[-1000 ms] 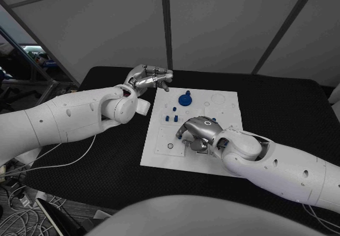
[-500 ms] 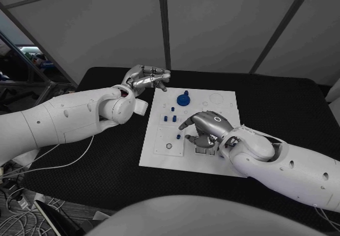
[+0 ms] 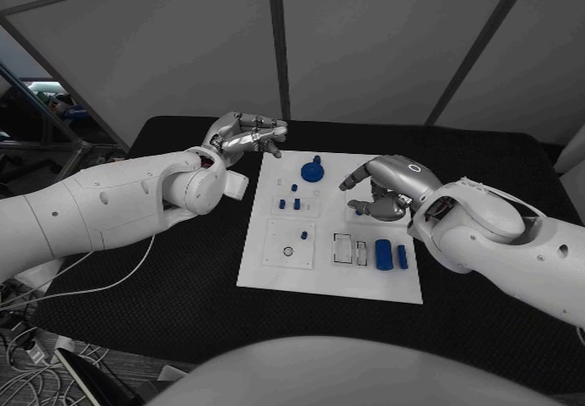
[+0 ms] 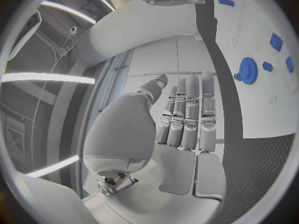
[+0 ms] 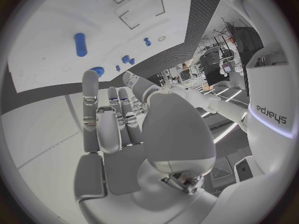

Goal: Assemble the parts on the task board

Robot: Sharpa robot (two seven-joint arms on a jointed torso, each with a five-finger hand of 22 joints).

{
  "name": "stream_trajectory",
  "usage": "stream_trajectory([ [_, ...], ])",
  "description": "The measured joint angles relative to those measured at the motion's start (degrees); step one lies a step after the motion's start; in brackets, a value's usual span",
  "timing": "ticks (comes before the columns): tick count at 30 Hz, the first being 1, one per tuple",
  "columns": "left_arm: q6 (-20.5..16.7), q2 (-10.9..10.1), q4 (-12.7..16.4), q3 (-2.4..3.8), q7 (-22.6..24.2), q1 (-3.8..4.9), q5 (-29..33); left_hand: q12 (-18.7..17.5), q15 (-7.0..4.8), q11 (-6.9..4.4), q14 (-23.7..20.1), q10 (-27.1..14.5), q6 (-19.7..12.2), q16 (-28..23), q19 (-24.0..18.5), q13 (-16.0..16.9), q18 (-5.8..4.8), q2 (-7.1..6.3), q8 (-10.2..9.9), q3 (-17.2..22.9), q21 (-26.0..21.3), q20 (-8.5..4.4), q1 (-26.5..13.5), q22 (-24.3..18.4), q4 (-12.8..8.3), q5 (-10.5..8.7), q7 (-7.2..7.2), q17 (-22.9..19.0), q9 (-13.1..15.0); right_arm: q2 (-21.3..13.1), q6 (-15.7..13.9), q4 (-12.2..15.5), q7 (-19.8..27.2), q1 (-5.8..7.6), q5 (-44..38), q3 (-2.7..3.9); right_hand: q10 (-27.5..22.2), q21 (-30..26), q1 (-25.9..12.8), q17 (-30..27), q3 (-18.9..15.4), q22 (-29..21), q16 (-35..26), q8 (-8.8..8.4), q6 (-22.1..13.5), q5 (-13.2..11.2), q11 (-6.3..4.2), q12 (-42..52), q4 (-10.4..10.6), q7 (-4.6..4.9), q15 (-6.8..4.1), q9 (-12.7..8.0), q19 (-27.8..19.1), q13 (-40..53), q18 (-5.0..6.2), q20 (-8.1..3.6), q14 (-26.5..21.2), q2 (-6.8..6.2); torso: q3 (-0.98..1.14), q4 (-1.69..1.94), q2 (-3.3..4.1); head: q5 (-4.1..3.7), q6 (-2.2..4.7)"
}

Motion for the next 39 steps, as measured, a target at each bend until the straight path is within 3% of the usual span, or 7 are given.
stream_trajectory([
  [10,0.2,-0.1,0.2,0.00,0.0,0.00,0.0,0.0,0.00,0.00,0.0,0.0,0.0,0.0,0.0,0.0,0.00,0.00,0.0,0.0,0.0,0.00,0.0,0.0,0.0,0.00,0.00,0.0,0.0,1.0,3.9,-3.9,-1.6,0.87,-1.2,0.11,0.0,0.0,0.0,-0.2,-0.3,-0.1,0.0,0.00,-0.3,0.0,0.00,0.0,0.0,-0.26,0.00,0.0,0.0,0.0,0.00,0.00,0.0,0.00,-0.01,0.16,0.10,-0.09,-0.01],
  [22,0.4,-0.1,0.2,0.00,0.0,0.03,0.0,0.0,0.20,-0.20,-0.2,-0.2,0.0,0.0,0.0,0.0,0.00,0.00,0.0,0.0,0.0,0.00,0.0,-0.1,0.0,0.00,0.00,0.0,0.0,2.9,7.6,-7.3,-2.4,0.69,-2.2,-0.15,0.0,0.0,0.0,-0.3,-0.4,-0.2,0.0,0.00,-0.3,0.0,0.00,0.0,0.1,-0.26,0.00,0.0,0.0,0.0,0.00,0.00,0.0,0.00,0.13,0.16,0.12,0.21,-0.01],
  [32,0.4,0.0,0.2,0.00,0.0,0.03,0.0,0.0,0.20,-0.21,-0.2,-0.2,0.0,0.0,0.0,0.0,0.00,0.00,0.0,0.0,0.0,0.00,0.0,-0.1,0.0,0.00,0.00,0.0,0.0,3.6,9.5,-8.7,-3.0,0.37,-2.9,-0.31,0.1,-0.3,0.0,-0.3,-0.6,-0.5,0.0,0.00,-0.3,0.0,-0.11,0.9,0.3,-0.26,0.00,0.1,0.0,0.0,0.00,0.00,0.0,0.00,0.11,0.13,0.09,0.13,-0.01],
  [39,0.5,0.0,0.2,0.00,0.0,0.03,0.0,0.0,0.20,-0.21,-0.2,-0.2,0.0,0.0,0.0,0.0,0.00,0.00,0.0,0.0,0.0,0.00,0.0,-0.1,0.0,0.00,0.00,0.0,0.0,3.9,10.7,-9.2,-3.3,-0.37,-3.2,-1.01,0.4,-0.5,-0.3,-0.4,-0.8,-0.7,0.0,0.00,0.3,0.0,-0.42,1.3,0.5,-0.38,0.00,0.2,0.2,0.0,0.00,-0.20,0.0,0.31,0.10,0.07,0.08,0.17,-0.01],
])
